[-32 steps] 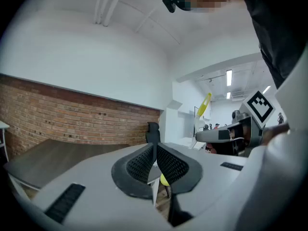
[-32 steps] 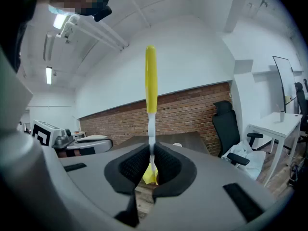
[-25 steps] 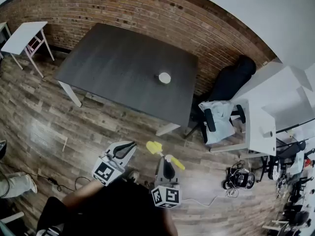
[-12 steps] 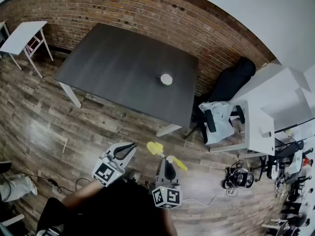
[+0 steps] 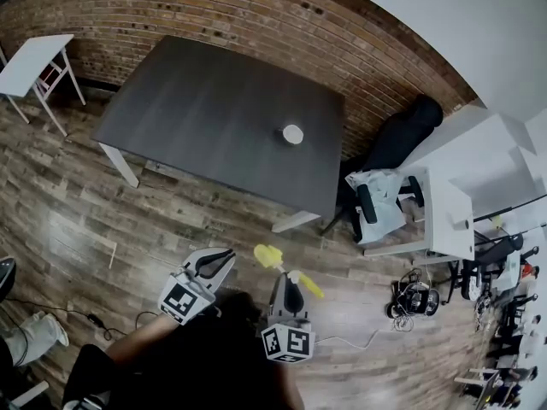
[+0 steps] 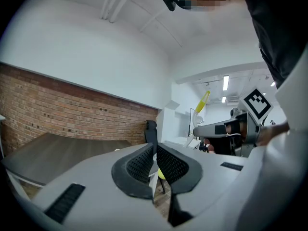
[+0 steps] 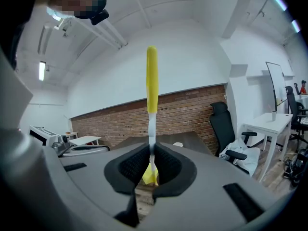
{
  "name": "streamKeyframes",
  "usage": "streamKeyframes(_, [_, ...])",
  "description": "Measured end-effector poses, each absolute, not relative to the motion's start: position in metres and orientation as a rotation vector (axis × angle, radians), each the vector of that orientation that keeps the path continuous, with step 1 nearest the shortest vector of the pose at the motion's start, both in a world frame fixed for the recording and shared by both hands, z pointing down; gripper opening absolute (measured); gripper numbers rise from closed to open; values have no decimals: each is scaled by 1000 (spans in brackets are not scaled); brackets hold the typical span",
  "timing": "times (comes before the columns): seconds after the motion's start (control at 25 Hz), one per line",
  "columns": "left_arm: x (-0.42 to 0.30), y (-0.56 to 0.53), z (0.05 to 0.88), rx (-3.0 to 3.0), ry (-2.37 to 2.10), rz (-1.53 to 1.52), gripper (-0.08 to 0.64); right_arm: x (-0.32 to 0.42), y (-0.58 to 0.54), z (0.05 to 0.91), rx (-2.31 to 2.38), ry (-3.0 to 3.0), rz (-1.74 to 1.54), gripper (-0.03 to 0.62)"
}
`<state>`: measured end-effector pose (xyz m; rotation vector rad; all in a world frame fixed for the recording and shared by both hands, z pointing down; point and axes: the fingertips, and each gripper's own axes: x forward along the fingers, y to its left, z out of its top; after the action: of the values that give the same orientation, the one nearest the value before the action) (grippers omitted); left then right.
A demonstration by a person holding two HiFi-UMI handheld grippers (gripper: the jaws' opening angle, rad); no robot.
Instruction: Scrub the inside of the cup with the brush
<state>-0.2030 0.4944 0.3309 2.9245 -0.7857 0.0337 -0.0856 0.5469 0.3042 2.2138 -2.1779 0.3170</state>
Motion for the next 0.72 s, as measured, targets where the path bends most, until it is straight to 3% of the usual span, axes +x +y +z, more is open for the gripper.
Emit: streamKeyframes(0.72, [-198, 420, 351, 2888, -819, 66, 49, -72, 464, 314, 2170, -2201, 302, 49])
